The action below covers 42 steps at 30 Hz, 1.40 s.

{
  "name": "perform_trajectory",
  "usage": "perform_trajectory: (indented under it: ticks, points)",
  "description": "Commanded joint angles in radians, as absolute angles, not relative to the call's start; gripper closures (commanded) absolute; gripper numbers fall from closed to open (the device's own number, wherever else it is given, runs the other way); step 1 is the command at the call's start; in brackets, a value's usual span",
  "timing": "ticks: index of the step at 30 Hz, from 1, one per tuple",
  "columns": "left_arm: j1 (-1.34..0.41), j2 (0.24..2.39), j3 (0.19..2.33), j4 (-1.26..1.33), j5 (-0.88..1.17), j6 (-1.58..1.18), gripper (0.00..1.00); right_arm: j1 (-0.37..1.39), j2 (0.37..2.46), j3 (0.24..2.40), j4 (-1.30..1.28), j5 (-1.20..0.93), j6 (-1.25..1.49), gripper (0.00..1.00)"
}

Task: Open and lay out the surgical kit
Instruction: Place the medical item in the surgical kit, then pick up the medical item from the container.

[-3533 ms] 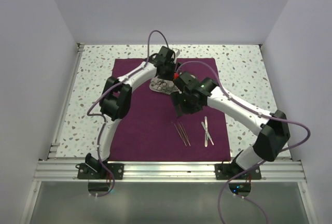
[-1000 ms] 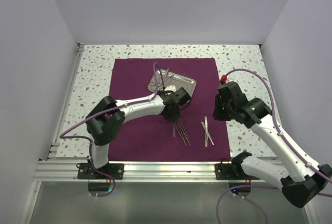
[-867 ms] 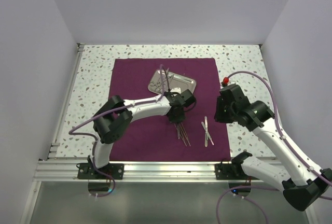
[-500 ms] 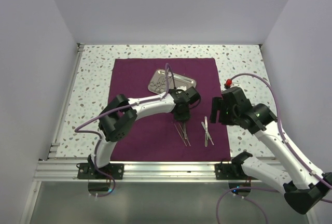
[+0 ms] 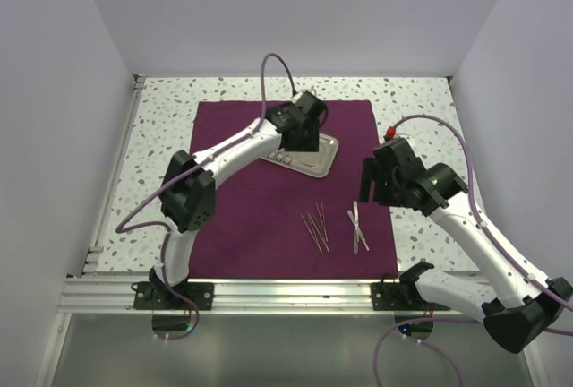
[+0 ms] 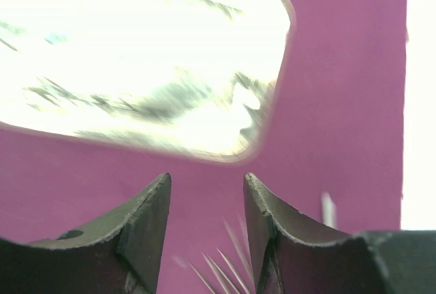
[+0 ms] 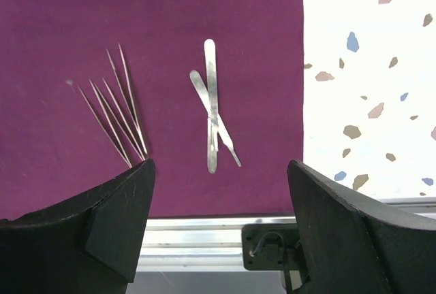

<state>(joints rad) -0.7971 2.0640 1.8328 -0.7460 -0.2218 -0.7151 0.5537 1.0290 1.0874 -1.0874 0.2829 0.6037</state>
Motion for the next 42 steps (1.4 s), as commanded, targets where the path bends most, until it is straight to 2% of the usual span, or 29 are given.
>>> perform_trajectory:
  ticks: [1, 4, 9, 13, 20, 27, 31, 33, 34, 37, 42]
  points:
    - [-0.687, 2.098, 1.894, -0.701, -0.276, -0.511, 0.51, 0.548, 1.035, 1.178, -1.123, 0.348, 0.647, 0.18]
    - [-0.591, 2.19, 2.0, -0.66, -0.252, -0.433, 0.52, 0.548, 1.04, 1.189, -1.149, 0.36, 0.661, 0.17]
    - [-0.534, 2.344, 2.164, -0.583, -0.16, -0.283, 0.53, 0.548, 1.057, 1.209, -1.207, 0.382, 0.673, 0.18]
    - [-0.483, 2.449, 2.244, -0.54, -0.072, -0.287, 0.52, 0.549, 1.097, 1.241, -1.239, 0.42, 0.654, 0.17]
    - [-0.476, 2.508, 2.247, -0.511, -0.038, -0.298, 0.53, 0.548, 1.17, 1.275, -1.238, 0.44, 0.588, 0.17]
    - [-0.479, 2.533, 2.221, -0.506, -0.097, -0.298, 0.55, 0.548, 1.201, 1.282, -1.21, 0.454, 0.543, 0.16]
    - [-0.486, 2.56, 2.22, -0.532, -0.135, -0.291, 0.64, 0.545, 1.201, 1.276, -1.203, 0.459, 0.529, 0.16]
    - [-0.489, 2.58, 2.218, -0.554, -0.14, -0.294, 0.74, 0.542, 1.193, 1.27, -1.197, 0.457, 0.523, 0.15]
    - [-0.489, 2.586, 2.22, -0.56, -0.14, -0.296, 0.83, 0.538, 1.19, 1.266, -1.197, 0.459, 0.519, 0.15]
    - [-0.491, 2.594, 2.218, -0.586, -0.143, -0.304, 1.0, 0.537, 1.18, 1.258, -1.189, 0.456, 0.509, 0.15]
    - [-0.491, 2.515, 2.204, -0.589, -0.153, -0.314, 1.0, 0.535, 1.16, 1.241, -1.17, 0.431, 0.505, 0.16]
